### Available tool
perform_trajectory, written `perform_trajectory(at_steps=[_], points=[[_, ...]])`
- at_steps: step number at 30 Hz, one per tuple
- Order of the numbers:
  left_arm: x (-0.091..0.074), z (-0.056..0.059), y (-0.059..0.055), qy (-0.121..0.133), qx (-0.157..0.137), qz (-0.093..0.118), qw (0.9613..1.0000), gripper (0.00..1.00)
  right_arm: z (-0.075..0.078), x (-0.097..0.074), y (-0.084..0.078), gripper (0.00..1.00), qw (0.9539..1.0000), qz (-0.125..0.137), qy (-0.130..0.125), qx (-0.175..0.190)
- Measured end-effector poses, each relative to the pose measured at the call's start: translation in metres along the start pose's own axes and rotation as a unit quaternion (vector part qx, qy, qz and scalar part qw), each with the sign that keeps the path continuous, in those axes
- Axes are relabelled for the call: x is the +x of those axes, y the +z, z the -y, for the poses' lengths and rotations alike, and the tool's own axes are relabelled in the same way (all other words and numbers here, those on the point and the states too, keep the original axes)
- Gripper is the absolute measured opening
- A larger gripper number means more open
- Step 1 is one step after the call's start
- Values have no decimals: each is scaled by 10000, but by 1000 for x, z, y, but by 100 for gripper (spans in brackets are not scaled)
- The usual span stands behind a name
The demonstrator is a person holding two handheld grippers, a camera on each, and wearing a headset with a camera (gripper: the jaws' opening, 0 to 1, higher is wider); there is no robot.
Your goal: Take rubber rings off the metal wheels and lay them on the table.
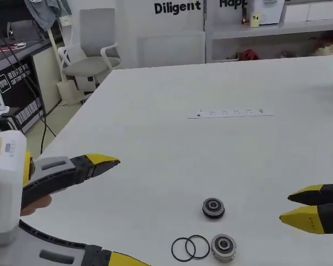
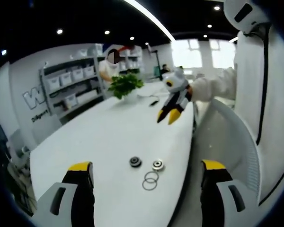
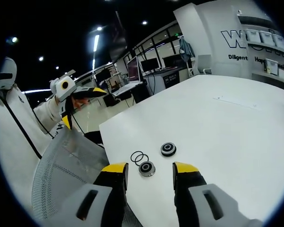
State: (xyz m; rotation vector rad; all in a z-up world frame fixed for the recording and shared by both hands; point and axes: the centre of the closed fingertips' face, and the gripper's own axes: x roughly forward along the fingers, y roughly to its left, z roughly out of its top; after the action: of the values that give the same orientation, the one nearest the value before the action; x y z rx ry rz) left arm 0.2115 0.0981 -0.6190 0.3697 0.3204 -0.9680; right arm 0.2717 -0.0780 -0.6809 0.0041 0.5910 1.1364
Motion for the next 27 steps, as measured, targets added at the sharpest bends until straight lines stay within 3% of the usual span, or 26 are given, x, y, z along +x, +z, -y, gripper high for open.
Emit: perform_trajectory(at_steps=[6,13,20,27], points=[[4,-13,6,53,123,-45,9999,94,10,-10,12,37,9998,145,-146,-32],[6,-26,22,26,62,184,9998,94,15,-17,18,42,9990,17,-294,-345],[12,-39,28,-32,60,230,9997,94,24,-15,27,44,9976,86,-377,-572],[22,-46,34,-176,114,279,9994,92,30,-4,36,43,9972,165,-299,-662]])
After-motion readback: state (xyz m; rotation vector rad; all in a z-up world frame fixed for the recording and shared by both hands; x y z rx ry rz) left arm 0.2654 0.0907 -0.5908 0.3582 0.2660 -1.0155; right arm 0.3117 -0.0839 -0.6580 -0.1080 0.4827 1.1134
